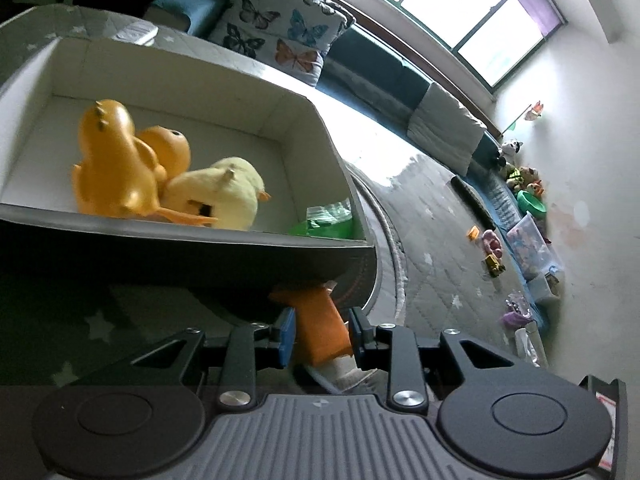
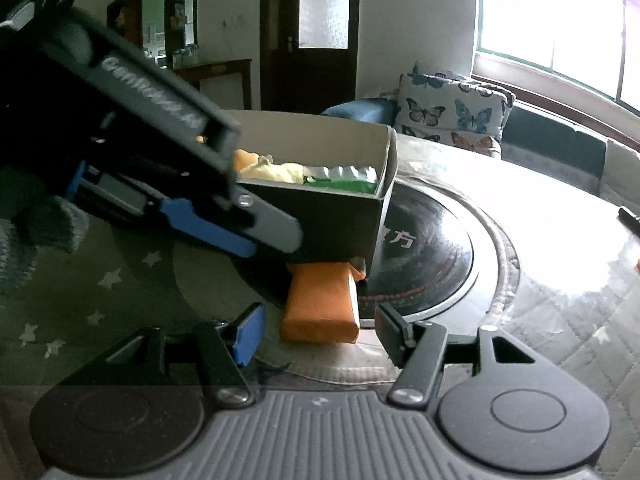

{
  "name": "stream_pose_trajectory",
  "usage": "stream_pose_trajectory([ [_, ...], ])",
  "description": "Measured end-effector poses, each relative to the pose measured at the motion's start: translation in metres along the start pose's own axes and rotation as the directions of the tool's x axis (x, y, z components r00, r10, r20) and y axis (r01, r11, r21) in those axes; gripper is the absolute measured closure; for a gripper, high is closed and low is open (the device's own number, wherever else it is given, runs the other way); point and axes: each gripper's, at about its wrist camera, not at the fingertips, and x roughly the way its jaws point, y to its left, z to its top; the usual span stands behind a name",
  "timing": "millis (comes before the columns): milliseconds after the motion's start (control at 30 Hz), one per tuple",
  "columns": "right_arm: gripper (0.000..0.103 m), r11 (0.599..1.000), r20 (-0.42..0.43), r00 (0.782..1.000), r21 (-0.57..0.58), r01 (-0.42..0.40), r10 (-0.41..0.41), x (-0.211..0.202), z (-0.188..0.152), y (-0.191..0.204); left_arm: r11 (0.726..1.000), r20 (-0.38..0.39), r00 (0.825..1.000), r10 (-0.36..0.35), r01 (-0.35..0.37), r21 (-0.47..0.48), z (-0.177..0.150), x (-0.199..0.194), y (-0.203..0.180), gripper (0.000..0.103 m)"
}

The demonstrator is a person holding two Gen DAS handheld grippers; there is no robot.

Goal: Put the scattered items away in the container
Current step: 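Move the right gripper to the orange pouch and grasp it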

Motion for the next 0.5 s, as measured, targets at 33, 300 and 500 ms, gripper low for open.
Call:
stream_pose_trajectory([
  [33,0.042,1.0,-0.003,1.0,0.001,-0.002,0.002,0.002,-0.001,0.0,1.0,-0.003,1.0,0.001,-0.001,-0.004,0.0,0.003,0.0,0.071],
  [300,0.046,1.0,-0.002,1.0,-0.015,-0.013,0.013,0.006,-0.003,-0.001,0.999,-0.013,1.0,-0.02,0.02,-0.031,0.001,0.018,0.0,0.07],
  [500,0.051,1.0,-0.002,1.0,0.001,-0.022,0.022,0.008,-0.003,-0.004,0.999,-0.019,1.0,-0.015,0.015,-0.04,0.003,0.026,0.001,0.067],
])
